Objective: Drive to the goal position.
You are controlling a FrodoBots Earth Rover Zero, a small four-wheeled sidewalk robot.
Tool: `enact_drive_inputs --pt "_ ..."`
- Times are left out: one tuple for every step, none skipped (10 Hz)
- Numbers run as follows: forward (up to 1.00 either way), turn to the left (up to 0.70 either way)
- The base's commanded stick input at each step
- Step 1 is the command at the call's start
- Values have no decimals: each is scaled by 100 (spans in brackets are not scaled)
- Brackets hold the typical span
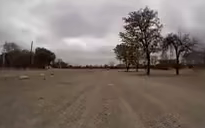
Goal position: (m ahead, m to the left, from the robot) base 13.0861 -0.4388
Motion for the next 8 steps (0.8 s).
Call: enact_drive_inputs --pt "0 0" --pt "0 0" --pt "0 0" --pt "0 0" --pt "0 0" --pt "0 0" --pt "0 0" --pt "15 -1"
